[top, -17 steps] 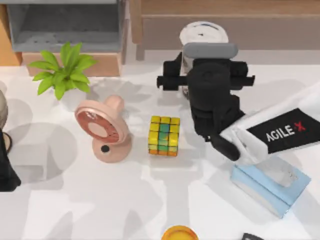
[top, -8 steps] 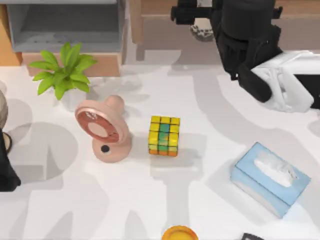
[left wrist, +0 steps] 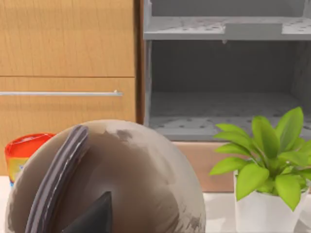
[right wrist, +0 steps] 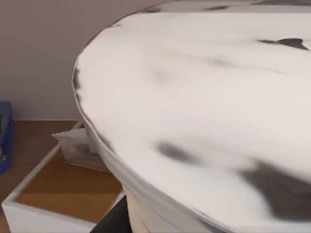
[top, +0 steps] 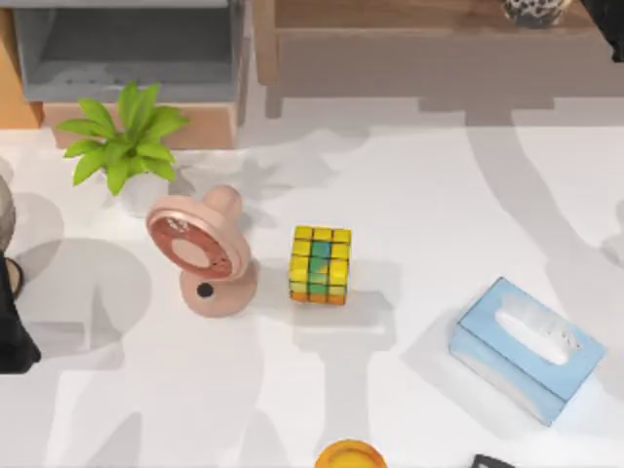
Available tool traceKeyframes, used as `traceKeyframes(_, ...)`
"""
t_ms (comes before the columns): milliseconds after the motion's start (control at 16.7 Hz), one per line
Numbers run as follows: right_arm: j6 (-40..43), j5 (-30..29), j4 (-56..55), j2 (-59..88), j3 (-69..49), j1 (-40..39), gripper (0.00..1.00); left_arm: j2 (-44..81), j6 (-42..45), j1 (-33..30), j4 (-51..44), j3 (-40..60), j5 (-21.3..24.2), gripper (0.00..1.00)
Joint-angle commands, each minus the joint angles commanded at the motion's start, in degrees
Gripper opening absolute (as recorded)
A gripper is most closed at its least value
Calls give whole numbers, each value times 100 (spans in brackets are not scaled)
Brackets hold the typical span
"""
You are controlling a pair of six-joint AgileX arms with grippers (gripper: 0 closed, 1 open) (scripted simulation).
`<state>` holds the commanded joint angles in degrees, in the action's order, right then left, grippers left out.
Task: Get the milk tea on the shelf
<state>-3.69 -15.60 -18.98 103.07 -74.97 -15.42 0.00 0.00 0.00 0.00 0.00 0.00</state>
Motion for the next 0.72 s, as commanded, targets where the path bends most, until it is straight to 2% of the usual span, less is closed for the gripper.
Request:
traceKeyframes(360, 205, 836, 650, -133, -261, 1021, 0, 0, 0, 0, 0, 0, 0, 100)
traceKeyframes(720, 252, 1001, 722, -172, -362, 1157, 0, 0, 0, 0, 0, 0, 0, 100)
